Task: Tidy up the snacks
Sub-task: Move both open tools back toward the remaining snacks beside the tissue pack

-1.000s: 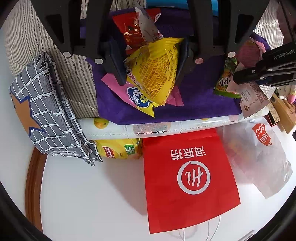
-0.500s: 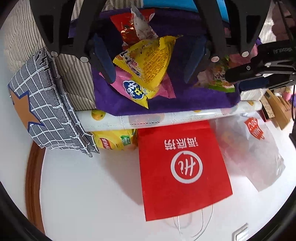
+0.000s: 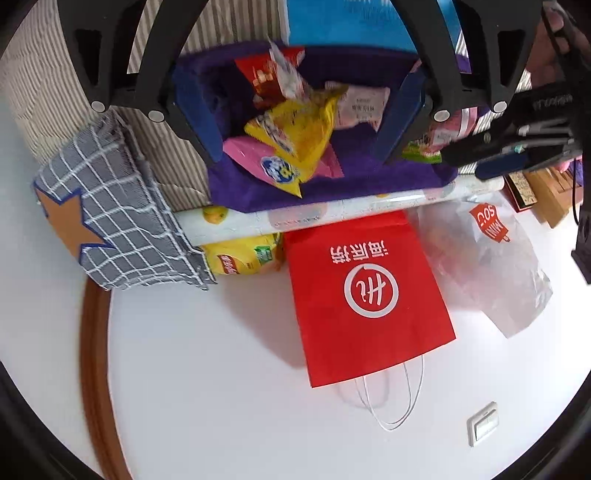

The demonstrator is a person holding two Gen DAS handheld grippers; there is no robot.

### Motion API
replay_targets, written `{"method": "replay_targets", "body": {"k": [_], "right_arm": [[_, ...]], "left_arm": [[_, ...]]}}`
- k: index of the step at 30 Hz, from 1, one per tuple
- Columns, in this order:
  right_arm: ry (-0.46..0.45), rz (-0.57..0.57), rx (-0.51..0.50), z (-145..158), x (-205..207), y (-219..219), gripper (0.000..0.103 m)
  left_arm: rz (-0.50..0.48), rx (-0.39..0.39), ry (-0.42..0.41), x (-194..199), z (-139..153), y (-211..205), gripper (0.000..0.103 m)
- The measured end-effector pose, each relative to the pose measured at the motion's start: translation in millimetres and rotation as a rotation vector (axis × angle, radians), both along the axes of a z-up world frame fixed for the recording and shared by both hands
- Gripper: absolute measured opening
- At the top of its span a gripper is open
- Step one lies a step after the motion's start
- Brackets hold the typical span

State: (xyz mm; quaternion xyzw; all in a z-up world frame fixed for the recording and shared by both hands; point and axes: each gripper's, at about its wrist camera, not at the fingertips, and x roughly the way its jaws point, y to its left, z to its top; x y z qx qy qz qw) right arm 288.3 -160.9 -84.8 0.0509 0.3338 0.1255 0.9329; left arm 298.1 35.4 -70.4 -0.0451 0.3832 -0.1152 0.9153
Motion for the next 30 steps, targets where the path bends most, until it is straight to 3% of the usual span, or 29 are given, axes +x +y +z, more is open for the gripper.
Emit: {"method": "replay_targets", "body": {"k": [7, 11, 17, 23, 27, 30], "right_arm": [[0.006, -0.094, -0.192, 10.3, -45.0, -6.3, 0.090], [-0.082, -0.104, -0.187, 19.9, -84.1, -17.7, 0.090], [-0.097, -0.069, -0.208, 24.2, -129.7, -19.7, 0.090], [0.089, -0.047, -0.103, -2.6, -143.2, -25.7, 0.090], [0.173, 0.015, -0.035, -28.6, -155.6, -17.2, 0.090], [0.236, 0.069, -0.002, -42.9, -164.3, -2.9, 0.089]], "left_arm": [[0.012, 0.008, -0.001, -8.1, 17.2, 4.0, 0.076], [-0.004, -0.007, 0.019, -13.8, 21.3, 4.1, 0.076], [-0.024, -0.079, 0.023, -29.5, 33.0, 3.8, 0.076], [0.004, -0.051, 0.025, -60.6, 40.1, 8.1, 0.076], [0.065, 0.063, 0.021, -94.4, 27.5, 17.8, 0.078], [0.120, 0.127, 0.068, -113.2, 11.2, 28.5, 0.078]]}}
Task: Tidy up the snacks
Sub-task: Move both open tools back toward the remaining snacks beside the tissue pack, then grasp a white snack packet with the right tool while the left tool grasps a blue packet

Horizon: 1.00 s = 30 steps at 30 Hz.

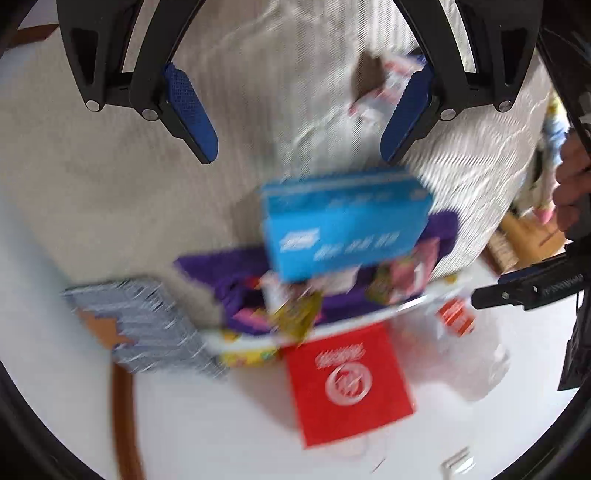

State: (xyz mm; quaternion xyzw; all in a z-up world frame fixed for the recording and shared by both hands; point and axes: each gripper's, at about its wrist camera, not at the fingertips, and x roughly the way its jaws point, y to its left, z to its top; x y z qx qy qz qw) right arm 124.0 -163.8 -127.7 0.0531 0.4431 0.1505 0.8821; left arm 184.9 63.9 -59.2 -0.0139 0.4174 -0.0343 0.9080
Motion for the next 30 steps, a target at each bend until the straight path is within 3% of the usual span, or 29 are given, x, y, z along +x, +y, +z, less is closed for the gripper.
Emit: {"method": "replay_targets", "body": {"k": [5, 12, 15, 20, 22, 24, 25, 30], "right_arm": [[0.047, 0.074, 0.019, -13.0, -17.4, 36.0, 0.088], [0.171, 0.012, 0.118, -37.2, -16.2, 52.9, 0.088], [0.177, 0.003, 0.082, -41.5, -15.5, 63.7, 0.090], [0.148, -0.018, -0.015, -44.7, -14.9, 82.8, 0.090], [0.127, -0.023, -0.087, -47.1, -17.0, 92.9, 0.087], [0.094, -0.014, -0.143, -49.1, -20.6, 99.1, 0.068], [0.071, -0.005, -0.168, -49.5, -22.0, 101.9, 0.064], [0.092, 0.029, -0.079, -45.7, -14.0, 83.1, 0.056]], "left_arm": [[0.070, -0.015, 0.041, -35.7, -25.2, 26.2, 0.078], [0.046, -0.036, 0.089, -72.2, -47.0, 41.2, 0.078], [0.039, -0.017, 0.115, -76.2, -55.1, 44.4, 0.078], [0.064, -0.058, 0.135, -78.4, -67.9, 58.6, 0.078], [0.067, -0.080, 0.156, -77.1, -73.6, 62.6, 0.078], [0.055, -0.097, 0.172, -76.2, -78.9, 63.2, 0.078], [0.048, -0.099, 0.175, -76.5, -80.7, 61.9, 0.078], [-0.009, -0.098, 0.188, -77.4, -88.6, 50.0, 0.078]]}}
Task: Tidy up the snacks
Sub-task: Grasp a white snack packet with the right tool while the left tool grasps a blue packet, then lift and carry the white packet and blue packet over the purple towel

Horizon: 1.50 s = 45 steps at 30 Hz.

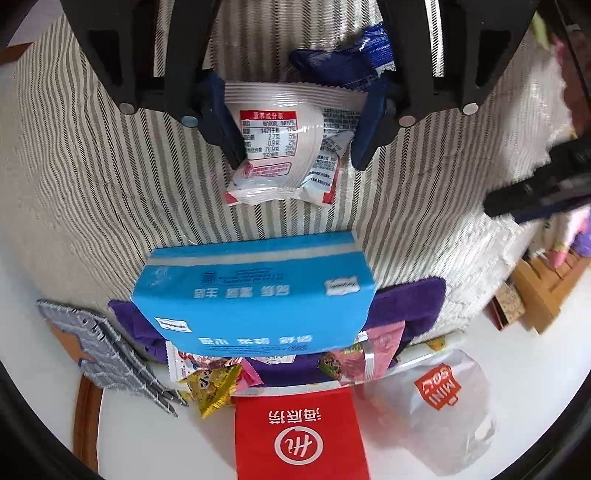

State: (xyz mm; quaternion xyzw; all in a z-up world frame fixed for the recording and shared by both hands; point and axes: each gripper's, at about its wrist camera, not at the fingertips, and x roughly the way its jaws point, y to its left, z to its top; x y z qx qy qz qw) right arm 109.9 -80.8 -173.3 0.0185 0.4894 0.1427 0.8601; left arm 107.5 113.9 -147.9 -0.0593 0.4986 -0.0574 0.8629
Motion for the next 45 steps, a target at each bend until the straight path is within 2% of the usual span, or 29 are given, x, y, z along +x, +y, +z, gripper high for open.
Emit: {"method": "replay_targets", "body": {"k": [3, 9, 14, 17, 20, 22, 23, 25, 32, 36, 39, 43, 45], "right_arm": [[0.006, -0.007, 0.073, 8.2, 4.7, -21.5, 0.056], [-0.119, -0.106, -0.035, 23.7, -3.5, -68.8, 0.056], [-0.127, -0.187, -0.039, 21.9, -9.9, -115.1, 0.055], [-0.134, -0.211, -0.035, 20.5, -13.4, -132.4, 0.055], [-0.137, -0.222, -0.027, 18.5, -13.2, -139.9, 0.055], [-0.135, -0.223, -0.017, 15.6, -10.9, -142.3, 0.055], [-0.134, -0.221, -0.014, 14.4, -8.8, -142.9, 0.055], [-0.131, -0.211, -0.016, 11.4, -5.8, -142.6, 0.055], [-0.155, -0.162, -0.053, 5.6, 5.5, -135.2, 0.055], [-0.174, -0.132, -0.062, 5.0, 20.7, -136.6, 0.055], [-0.166, -0.112, -0.076, 1.1, 36.0, -137.4, 0.055], [-0.143, -0.104, -0.086, -6.6, 57.5, -140.3, 0.055], [-0.113, -0.088, -0.064, -8.9, 66.4, -142.5, 0.055]], "left_arm": [[-0.055, -0.019, -0.016, -2.2, 2.0, -13.4, 0.078], [-0.264, -0.033, -0.031, -9.6, 3.5, -68.9, 0.078], [-0.399, -0.061, 0.009, -14.5, -4.2, -103.9, 0.078], [-0.415, -0.038, 0.042, -17.2, -15.7, -113.7, 0.078], [-0.391, -0.019, 0.031, -20.4, -23.8, -116.9, 0.076], [-0.376, 0.007, 0.012, -23.1, -24.7, -120.4, 0.069], [-0.366, 0.028, 0.001, -24.3, -24.9, -121.6, 0.064], [-0.339, 0.096, -0.027, -26.7, -25.3, -125.1, 0.044], [-0.260, 0.134, -0.048, -21.7, -23.7, -115.1, 0.041], [-0.139, 0.179, -0.063, -3.7, -22.9, -96.0, 0.041], [-0.047, 0.163, -0.062, 14.7, -24.2, -81.3, 0.042], [0.064, 0.195, -0.080, 34.1, -29.3, -63.2, 0.044], [0.111, 0.165, -0.082, 42.9, -33.2, -54.5, 0.045]]}}
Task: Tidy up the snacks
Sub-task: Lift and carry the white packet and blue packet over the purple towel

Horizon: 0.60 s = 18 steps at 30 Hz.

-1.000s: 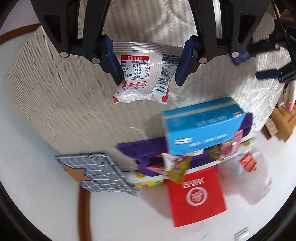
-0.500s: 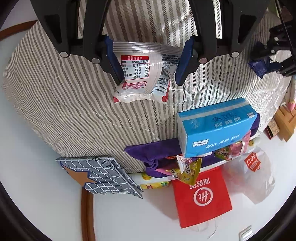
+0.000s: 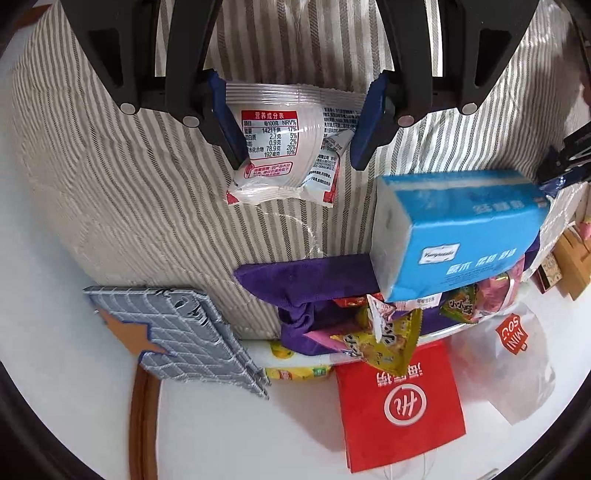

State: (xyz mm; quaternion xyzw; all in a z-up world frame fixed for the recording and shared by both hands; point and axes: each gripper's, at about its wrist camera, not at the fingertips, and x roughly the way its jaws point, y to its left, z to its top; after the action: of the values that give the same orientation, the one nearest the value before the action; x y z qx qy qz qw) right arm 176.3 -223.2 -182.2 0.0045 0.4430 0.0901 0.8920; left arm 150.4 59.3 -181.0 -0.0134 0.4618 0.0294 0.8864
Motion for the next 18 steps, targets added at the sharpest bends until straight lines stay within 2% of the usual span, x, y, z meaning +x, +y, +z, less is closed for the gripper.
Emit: {"method": "replay_targets", "body": {"k": [2, 5, 8, 18], "right_arm": [[0.001, 0.014, -0.001, -0.7, 6.8, 0.1, 0.055], [0.003, 0.051, -0.052, -3.1, 16.6, 6.1, 0.055], [0.040, 0.081, -0.039, -10.0, 28.5, 8.7, 0.056], [0.039, 0.084, -0.054, -10.8, 31.3, 10.3, 0.058]], "left_arm": [[0.027, -0.026, -0.002, -0.1, -1.6, 5.2, 0.045], [0.043, -0.025, -0.002, 5.2, -2.1, 6.1, 0.045], [0.051, -0.029, -0.002, 6.8, -1.9, 5.3, 0.046], [0.072, -0.030, -0.001, 8.4, -1.3, 4.6, 0.046]]}}
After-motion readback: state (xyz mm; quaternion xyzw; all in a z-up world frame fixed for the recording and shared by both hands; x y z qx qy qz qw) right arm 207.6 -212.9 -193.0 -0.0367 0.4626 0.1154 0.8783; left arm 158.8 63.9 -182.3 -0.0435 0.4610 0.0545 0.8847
